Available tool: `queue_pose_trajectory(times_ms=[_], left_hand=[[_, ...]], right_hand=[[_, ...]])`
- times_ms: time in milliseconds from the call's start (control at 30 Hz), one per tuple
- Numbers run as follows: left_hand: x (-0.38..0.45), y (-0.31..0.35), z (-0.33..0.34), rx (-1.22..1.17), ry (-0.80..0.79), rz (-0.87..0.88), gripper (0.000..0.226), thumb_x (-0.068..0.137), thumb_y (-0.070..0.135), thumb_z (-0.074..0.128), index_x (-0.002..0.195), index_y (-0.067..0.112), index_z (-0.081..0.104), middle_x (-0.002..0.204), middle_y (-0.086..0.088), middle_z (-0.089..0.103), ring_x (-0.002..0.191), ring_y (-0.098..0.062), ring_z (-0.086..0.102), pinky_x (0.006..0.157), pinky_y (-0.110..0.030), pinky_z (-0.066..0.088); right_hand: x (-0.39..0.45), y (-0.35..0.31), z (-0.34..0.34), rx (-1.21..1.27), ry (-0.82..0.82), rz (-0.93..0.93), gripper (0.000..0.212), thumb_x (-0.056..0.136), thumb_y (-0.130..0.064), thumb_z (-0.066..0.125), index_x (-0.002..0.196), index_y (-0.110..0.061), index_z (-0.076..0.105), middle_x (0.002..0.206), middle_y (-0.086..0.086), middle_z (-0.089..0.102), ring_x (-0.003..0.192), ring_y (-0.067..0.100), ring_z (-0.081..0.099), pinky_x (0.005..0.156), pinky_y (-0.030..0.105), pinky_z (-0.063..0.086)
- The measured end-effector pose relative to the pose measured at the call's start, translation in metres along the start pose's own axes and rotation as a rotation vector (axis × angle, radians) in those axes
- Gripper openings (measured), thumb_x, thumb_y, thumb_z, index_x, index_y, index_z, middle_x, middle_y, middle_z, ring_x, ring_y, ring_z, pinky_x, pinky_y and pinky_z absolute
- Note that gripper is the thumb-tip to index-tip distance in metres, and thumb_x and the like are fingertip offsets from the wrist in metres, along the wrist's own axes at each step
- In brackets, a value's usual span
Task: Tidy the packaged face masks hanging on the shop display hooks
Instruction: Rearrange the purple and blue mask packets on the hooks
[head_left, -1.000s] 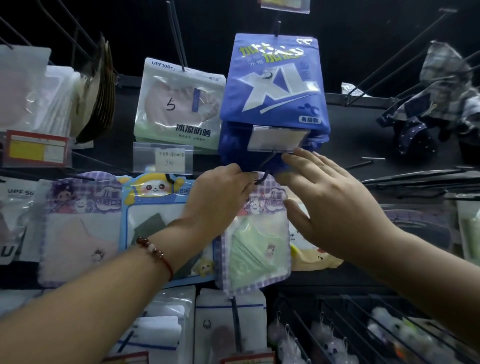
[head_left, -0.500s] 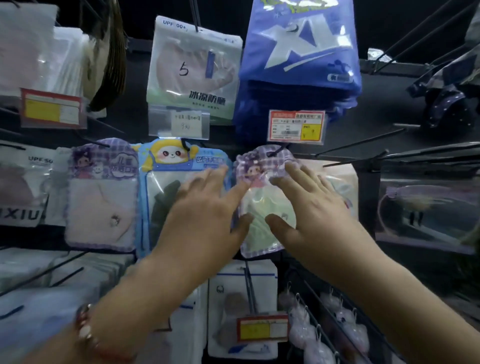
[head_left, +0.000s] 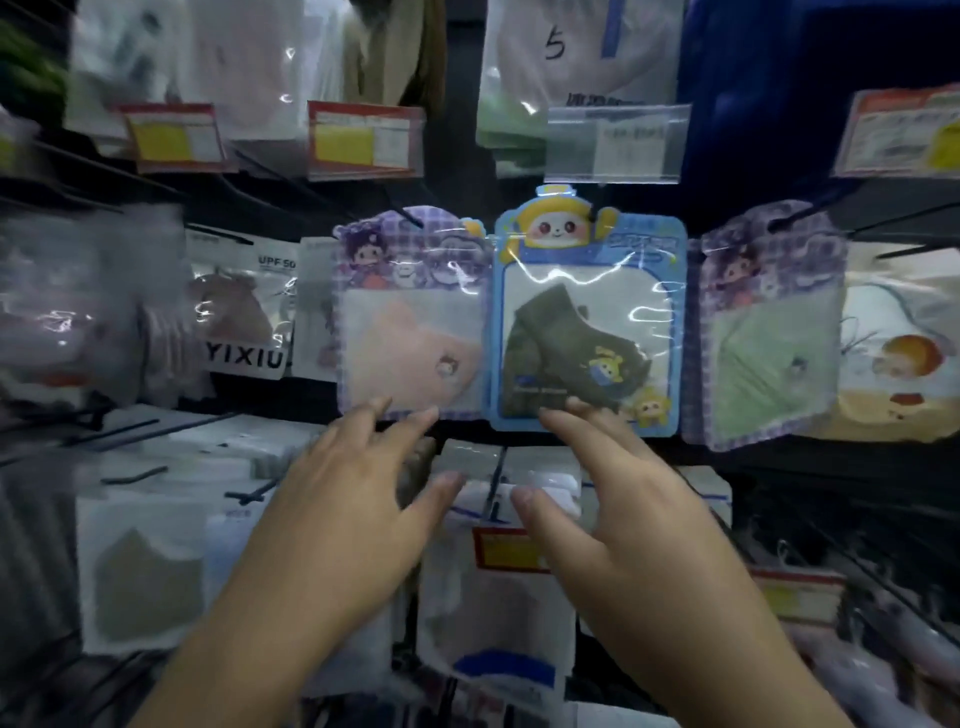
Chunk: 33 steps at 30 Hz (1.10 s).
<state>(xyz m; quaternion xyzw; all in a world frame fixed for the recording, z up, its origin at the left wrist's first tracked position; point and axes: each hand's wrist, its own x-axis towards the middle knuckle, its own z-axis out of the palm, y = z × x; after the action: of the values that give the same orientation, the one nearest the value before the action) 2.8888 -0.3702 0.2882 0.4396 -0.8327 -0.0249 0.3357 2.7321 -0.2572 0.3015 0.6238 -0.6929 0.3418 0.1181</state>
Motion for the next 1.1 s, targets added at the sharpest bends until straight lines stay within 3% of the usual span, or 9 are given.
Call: queue_pose_trajectory(times_ms=[200, 300, 400, 567, 667, 767, 900, 1000, 1100], left_hand=[[0.03, -0.063, -0.014, -0.019, 0.043, 0.028, 0.063, 0.091, 0.066, 0.045, 0.149, 0.048, 0.031, 0.163, 0.012, 0.018, 0.147, -0.015, 0.023, 0.115, -0.037, 0.027], [0.056, -0.094, -0.015, -0.204, 0.087, 0.042, 0.055, 0.093, 0.056, 0.054, 0.145, 0.044, 0.042, 0.157, 0.01, 0.033, 0.141, -0.014, 0.036, 0.108, -0.03, 0.034], [0.079, -0.116, -0.007, -0.406, 0.003, 0.017, 0.061, 0.092, 0.054, 0.06, 0.148, 0.049, 0.034, 0.153, 0.01, 0.042, 0.133, -0.014, 0.047, 0.097, -0.027, 0.038], [0.112, -0.115, -0.008, -0.603, -0.103, -0.041, 0.076, 0.09, 0.051, 0.064, 0.154, 0.036, 0.025, 0.146, 0.008, 0.049, 0.131, -0.018, 0.048, 0.103, -0.036, 0.041], [0.12, -0.113, -0.004, -0.741, -0.131, 0.0, 0.039, 0.093, 0.036, 0.068, 0.127, 0.035, 0.05, 0.099, 0.028, 0.054, 0.096, -0.001, 0.056, 0.085, -0.025, 0.047], [0.122, -0.114, 0.005, -0.828, -0.062, 0.031, 0.023, 0.09, 0.026, 0.072, 0.084, 0.036, 0.052, 0.089, 0.021, 0.066, 0.074, 0.013, 0.058, 0.073, -0.013, 0.051], [0.123, -0.118, 0.014, -0.902, -0.066, 0.029, 0.017, 0.082, 0.035, 0.077, 0.077, 0.025, 0.065, 0.073, 0.011, 0.072, 0.074, -0.014, 0.07, 0.082, -0.049, 0.059], [0.119, -0.122, 0.015, -0.9, -0.008, 0.057, 0.024, 0.078, 0.044, 0.078, 0.077, 0.024, 0.064, 0.072, 0.003, 0.071, 0.075, -0.026, 0.07, 0.076, -0.053, 0.059], [0.117, -0.128, 0.013, -0.89, 0.05, 0.073, 0.028, 0.082, 0.04, 0.079, 0.073, 0.019, 0.062, 0.069, 0.002, 0.069, 0.071, -0.023, 0.07, 0.073, -0.049, 0.06]], right_hand=[[0.031, -0.038, 0.043, -0.001, 0.044, 0.008, 0.061, 0.095, -0.053, 0.049, 0.15, -0.042, 0.025, 0.158, -0.024, 0.016, 0.143, -0.005, 0.012, 0.11, 0.014, 0.015], [0.046, -0.053, 0.067, 0.001, 0.078, 0.031, 0.06, 0.095, -0.049, 0.051, 0.149, -0.039, 0.028, 0.158, -0.02, 0.021, 0.143, -0.003, 0.014, 0.109, 0.014, 0.014], [0.055, -0.068, 0.087, 0.009, 0.096, 0.063, 0.059, 0.094, -0.047, 0.053, 0.149, -0.037, 0.033, 0.156, -0.019, 0.026, 0.14, 0.001, 0.028, 0.109, 0.017, 0.021], [0.065, -0.077, 0.113, 0.041, 0.142, 0.161, 0.056, 0.094, -0.042, 0.056, 0.146, -0.034, 0.038, 0.15, -0.018, 0.036, 0.137, -0.001, 0.03, 0.105, 0.016, 0.025], [0.063, -0.077, 0.123, 0.038, 0.183, 0.221, 0.053, 0.093, -0.042, 0.057, 0.144, -0.037, 0.04, 0.146, -0.021, 0.04, 0.13, -0.001, 0.039, 0.098, 0.014, 0.029], [0.059, -0.077, 0.127, 0.029, 0.218, 0.275, 0.05, 0.093, -0.044, 0.056, 0.141, -0.043, 0.04, 0.142, -0.024, 0.043, 0.12, 0.0, 0.048, 0.093, 0.017, 0.033], [0.058, -0.077, 0.128, -0.004, 0.246, 0.304, 0.051, 0.093, -0.044, 0.056, 0.142, -0.042, 0.041, 0.139, -0.023, 0.047, 0.125, -0.003, 0.041, 0.096, 0.015, 0.031], [0.057, -0.079, 0.129, 0.002, 0.275, 0.313, 0.048, 0.093, -0.044, 0.057, 0.14, -0.041, 0.045, 0.135, -0.023, 0.05, 0.12, -0.003, 0.045, 0.098, 0.019, 0.037], [0.055, -0.081, 0.131, 0.004, 0.306, 0.329, 0.045, 0.093, -0.042, 0.057, 0.137, -0.041, 0.047, 0.131, -0.023, 0.052, 0.117, -0.003, 0.047, 0.1, 0.023, 0.042]])
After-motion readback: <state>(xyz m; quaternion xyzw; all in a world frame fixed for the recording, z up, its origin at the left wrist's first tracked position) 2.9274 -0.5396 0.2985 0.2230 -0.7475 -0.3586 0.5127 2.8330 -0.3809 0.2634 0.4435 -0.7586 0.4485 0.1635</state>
